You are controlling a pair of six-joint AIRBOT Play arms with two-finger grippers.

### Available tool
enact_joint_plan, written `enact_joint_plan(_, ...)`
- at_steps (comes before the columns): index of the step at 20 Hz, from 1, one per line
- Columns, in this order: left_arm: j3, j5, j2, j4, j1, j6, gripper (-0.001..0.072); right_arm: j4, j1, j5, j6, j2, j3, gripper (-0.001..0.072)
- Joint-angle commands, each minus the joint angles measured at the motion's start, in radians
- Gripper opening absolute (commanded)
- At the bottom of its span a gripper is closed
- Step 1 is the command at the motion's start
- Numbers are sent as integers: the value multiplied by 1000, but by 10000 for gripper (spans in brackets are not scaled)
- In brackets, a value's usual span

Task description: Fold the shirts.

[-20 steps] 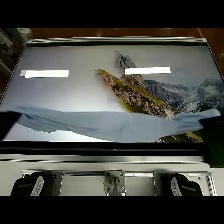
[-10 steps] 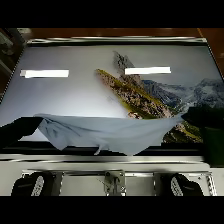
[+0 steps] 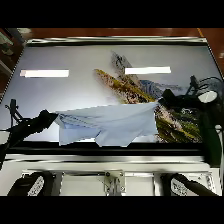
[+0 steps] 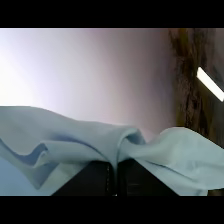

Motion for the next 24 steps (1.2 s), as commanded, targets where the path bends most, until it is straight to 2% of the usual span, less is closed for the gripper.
enact_joint_plan(1, -20, 60, -107, -33, -11, 42, 42, 114, 56, -134, -9, -116, -4, 314)
enact_joint_plan(2, -20, 45, -111, -33, -11, 43, 42, 117, 46, -117, -28, -108, 5, 545)
enact_joint_plan(3, -19, 37, -110, -33, -11, 43, 42, 115, 27, -66, -70, -93, 24, 589)
enact_joint_plan(5, -17, 14, -108, -32, -10, 57, 42, 97, -39, 117, -150, -41, 80, 589)
enact_joint_plan(8, -13, -34, -108, -32, -10, 104, 43, 20, -142, 502, -150, 75, 109, 589)
enact_joint_plan(10, -13, -63, -108, -32, -10, 105, 42, -120, -121, 606, -103, 159, 53, 589)
enact_joint_plan(12, -13, -98, -108, -32, -10, 137, 43, -192, -65, 552, -46, 242, -93, 589)
enact_joint_plan(14, -13, -132, -108, -32, -10, 172, 43, -145, 5, 435, 20, 275, -266, 588)
enact_joint_plan(17, -11, -166, -108, -33, -10, 182, 43, -12, 167, 135, 51, 269, -454, 588)
enact_joint_plan(19, -4, -213, -99, -37, -10, 189, 43, 8, 290, -39, 138, 269, -502, 587)
enact_joint_plan(21, 7, -254, -88, -41, -10, 222, 43, 5, 384, -116, 194, 269, -503, 587)
enact_joint_plan(24, 12, -260, -71, -41, -10, 224, 42, 7, 480, -152, 249, 222, -503, 587)
